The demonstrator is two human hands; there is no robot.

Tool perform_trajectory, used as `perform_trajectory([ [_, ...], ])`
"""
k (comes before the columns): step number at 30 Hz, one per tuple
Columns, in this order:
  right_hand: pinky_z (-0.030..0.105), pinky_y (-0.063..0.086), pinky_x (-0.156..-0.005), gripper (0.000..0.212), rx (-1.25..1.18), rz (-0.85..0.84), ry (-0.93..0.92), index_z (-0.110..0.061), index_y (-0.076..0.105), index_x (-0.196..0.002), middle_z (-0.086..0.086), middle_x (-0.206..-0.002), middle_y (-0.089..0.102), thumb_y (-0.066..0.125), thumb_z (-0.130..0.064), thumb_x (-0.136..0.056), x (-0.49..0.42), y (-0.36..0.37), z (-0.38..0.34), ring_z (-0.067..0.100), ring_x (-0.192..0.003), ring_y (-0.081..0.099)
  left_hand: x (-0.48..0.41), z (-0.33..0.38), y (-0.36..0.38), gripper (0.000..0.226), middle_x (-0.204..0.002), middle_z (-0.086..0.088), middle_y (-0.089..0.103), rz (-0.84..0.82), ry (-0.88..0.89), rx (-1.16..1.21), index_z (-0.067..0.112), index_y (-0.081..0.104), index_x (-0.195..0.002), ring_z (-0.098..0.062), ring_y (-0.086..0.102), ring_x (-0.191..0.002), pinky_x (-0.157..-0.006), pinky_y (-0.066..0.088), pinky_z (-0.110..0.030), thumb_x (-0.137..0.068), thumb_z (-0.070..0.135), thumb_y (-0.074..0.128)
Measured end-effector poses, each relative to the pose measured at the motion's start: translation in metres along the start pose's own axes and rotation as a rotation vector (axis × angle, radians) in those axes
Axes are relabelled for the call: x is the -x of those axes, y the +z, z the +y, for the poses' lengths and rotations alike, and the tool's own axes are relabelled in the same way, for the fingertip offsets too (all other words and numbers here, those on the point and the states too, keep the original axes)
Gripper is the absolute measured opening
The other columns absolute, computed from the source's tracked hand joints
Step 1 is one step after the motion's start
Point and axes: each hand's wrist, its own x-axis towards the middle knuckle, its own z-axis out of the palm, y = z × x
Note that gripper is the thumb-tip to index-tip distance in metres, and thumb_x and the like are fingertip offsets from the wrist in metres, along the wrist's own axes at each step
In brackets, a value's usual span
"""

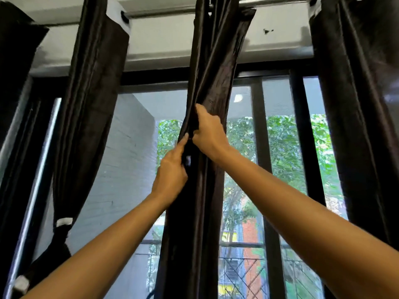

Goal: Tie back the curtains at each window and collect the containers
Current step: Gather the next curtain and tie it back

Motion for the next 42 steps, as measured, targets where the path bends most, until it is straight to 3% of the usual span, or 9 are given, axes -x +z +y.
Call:
perform_trajectory([
  [5, 0.045, 0.048, -0.062, 0.079, 0.164, 0.157, -0.090, -0.013, 0.008, -0.150, 0.014, -0.087, 0.062, 0.050, 0.002, -0.084, 0.033, -0.019, 0.033, 0.028, -0.067, 0.057, 0.006, 0.015, 0.018, 0.082, -0.153, -0.012, 0.021, -0.065, -0.021, -0.070, 0.053, 0.010, -0.144, -0.034, 0.056, -0.100, -0.078, 0.049, -0.039, -0.090, 0.001, 0.043],
  [10, 0.046, 0.049, -0.075, 0.050, 0.563, 0.169, 0.071, -0.011, 0.050, -0.120, 0.017, -0.126, 0.051, 0.048, 0.014, -0.076, 0.054, -0.057, 0.077, 0.041, -0.100, 0.056, 0.014, 0.019, 0.034, 0.088, -0.157, -0.012, 0.012, -0.106, 0.049, -0.206, 0.042, 0.014, -0.148, -0.033, 0.059, -0.088, -0.068, 0.052, -0.042, -0.084, -0.011, 0.042],
  [18, 0.043, 0.051, -0.079, 0.034, 0.775, 0.053, 0.383, -0.005, 0.062, -0.114, 0.015, -0.109, 0.065, 0.049, 0.009, -0.086, 0.078, -0.077, 0.137, 0.036, -0.101, 0.059, 0.022, 0.026, 0.050, 0.043, -0.125, -0.022, 0.051, -0.049, -0.148, -0.106, -0.002, 0.050, -0.128, -0.036, 0.050, -0.114, -0.088, 0.042, -0.040, -0.097, 0.028, 0.047],
  [22, 0.039, 0.051, -0.070, 0.016, 0.449, -0.053, 0.356, 0.003, 0.067, -0.089, 0.017, -0.081, 0.065, 0.052, 0.002, -0.084, 0.091, -0.060, 0.137, 0.037, -0.084, 0.062, 0.030, 0.025, 0.055, 0.053, -0.122, -0.021, 0.053, -0.092, -0.179, -0.096, -0.003, 0.054, -0.121, -0.035, 0.052, -0.112, -0.086, 0.044, -0.037, -0.091, 0.040, 0.057],
  [25, 0.033, 0.039, -0.058, 0.044, 0.161, -0.077, 0.368, 0.001, 0.059, -0.068, 0.009, -0.054, 0.051, 0.053, -0.035, -0.093, 0.108, -0.042, 0.128, 0.028, -0.060, 0.054, 0.035, 0.022, 0.064, 0.049, -0.109, -0.017, 0.055, -0.118, -0.207, -0.062, 0.002, 0.061, -0.102, -0.031, 0.055, -0.100, -0.074, 0.040, -0.031, -0.083, 0.046, 0.066],
  [31, 0.038, 0.050, -0.067, 0.073, 0.063, -0.039, 0.392, 0.006, 0.063, -0.095, 0.013, -0.067, 0.059, 0.051, -0.065, -0.084, 0.122, -0.031, 0.114, 0.024, -0.068, 0.062, 0.048, 0.021, 0.084, 0.054, -0.087, -0.009, 0.061, -0.146, -0.315, -0.014, 0.001, 0.061, -0.093, -0.022, 0.060, -0.080, -0.068, 0.051, -0.036, -0.075, 0.051, 0.072],
  [34, 0.027, 0.034, -0.051, 0.054, 0.103, -0.116, 0.388, -0.016, 0.045, -0.060, -0.002, -0.064, 0.042, 0.056, -0.064, -0.082, 0.124, -0.024, 0.113, 0.013, -0.057, 0.048, 0.060, 0.024, 0.091, 0.050, -0.093, -0.010, 0.061, -0.165, -0.307, 0.027, 0.003, 0.061, -0.096, -0.024, 0.062, -0.081, -0.063, 0.049, -0.032, -0.076, 0.047, 0.072],
  [38, 0.027, 0.034, -0.053, 0.047, 0.162, -0.173, 0.401, -0.015, 0.044, -0.058, 0.002, -0.067, 0.046, 0.063, -0.050, -0.083, 0.142, -0.009, 0.115, 0.017, -0.057, 0.047, 0.067, 0.030, 0.098, 0.044, -0.093, -0.009, 0.057, -0.186, -0.322, 0.017, 0.003, 0.061, -0.090, -0.023, 0.061, -0.077, -0.058, 0.050, -0.033, -0.076, 0.043, 0.073],
  [42, 0.031, 0.047, -0.074, 0.047, 0.104, -0.054, 0.441, 0.001, 0.066, -0.105, 0.017, -0.110, 0.064, 0.059, -0.042, -0.089, 0.164, -0.004, 0.112, 0.029, -0.093, 0.063, 0.075, 0.033, 0.107, 0.049, -0.102, -0.015, 0.059, -0.205, -0.345, 0.043, 0.000, 0.060, -0.101, -0.027, 0.061, -0.089, -0.065, 0.048, -0.028, -0.078, 0.042, 0.072],
])
